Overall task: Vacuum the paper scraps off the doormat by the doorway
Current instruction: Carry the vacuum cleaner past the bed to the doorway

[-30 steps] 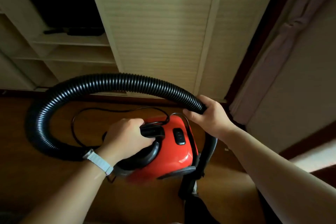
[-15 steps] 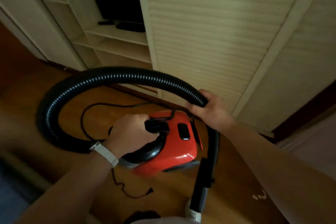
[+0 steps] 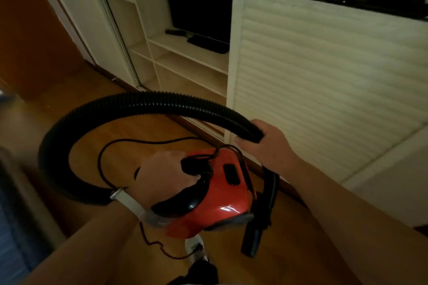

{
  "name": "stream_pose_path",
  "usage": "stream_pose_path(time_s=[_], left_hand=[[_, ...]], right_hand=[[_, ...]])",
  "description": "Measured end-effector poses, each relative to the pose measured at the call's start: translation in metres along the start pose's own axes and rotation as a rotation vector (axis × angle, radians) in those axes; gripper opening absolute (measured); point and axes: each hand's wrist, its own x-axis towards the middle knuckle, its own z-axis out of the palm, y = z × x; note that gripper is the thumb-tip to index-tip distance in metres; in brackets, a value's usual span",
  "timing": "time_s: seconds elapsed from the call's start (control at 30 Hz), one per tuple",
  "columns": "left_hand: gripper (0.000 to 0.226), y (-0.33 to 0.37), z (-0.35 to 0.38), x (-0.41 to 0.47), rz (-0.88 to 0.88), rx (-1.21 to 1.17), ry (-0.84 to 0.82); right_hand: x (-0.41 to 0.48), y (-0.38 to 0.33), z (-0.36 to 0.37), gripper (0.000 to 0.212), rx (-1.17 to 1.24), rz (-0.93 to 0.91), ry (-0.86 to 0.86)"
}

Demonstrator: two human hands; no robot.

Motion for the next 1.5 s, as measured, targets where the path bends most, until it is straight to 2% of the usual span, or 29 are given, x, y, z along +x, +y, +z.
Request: stream_pose_path(time_s=[0.3,0.43,0.5,0.8,0.83,0.93,1.03,1.2,1.5], left_hand=[[0.04,-0.101,-0.037,0.129,0.008,-0.048,0.031],[0.033,-0.136,-0.068,0.168,-0.014,-0.014,0.059],[0.033,-0.155,-0.08,0.18,-0.036,0.004,0.081],[0.052,-0.248,-0.108,0.224,-0.293,-0.002,0.088],[0.051,-0.257,-0.11,0.229,-0.324,-0.012,0.089],[0.031,-0.294,-0.115,0.249,-0.401,-0.013,0.082],[0.025,-0.33,-0.122,0.274,-0.458,-0.019,0.108],[0.023,-0.378,-0.153,0.319,-0.557,0.025,0.124],[0.036,-0.462,-0.205,0.367,-0.781,0.074,0.22]], right_hand=[[0.165,-0.02,0.083,0.014,-0.069,0.001,-0.059],[0.219,-0.033,0.12,0.021,-0.055,-0.034,-0.08],[0.245,-0.042,0.135,0.015,-0.052,-0.035,-0.098],[0.354,-0.084,0.22,0.016,0.017,-0.105,-0.268],[0.368,-0.086,0.231,0.016,0.032,-0.111,-0.297],[0.414,-0.09,0.268,0.015,0.064,-0.12,-0.389],[0.463,-0.095,0.307,0.015,0.113,-0.135,-0.483],[0.54,-0.11,0.36,0.013,0.151,-0.142,-0.608],[0.645,-0.172,0.444,0.011,0.148,-0.263,-0.749]])
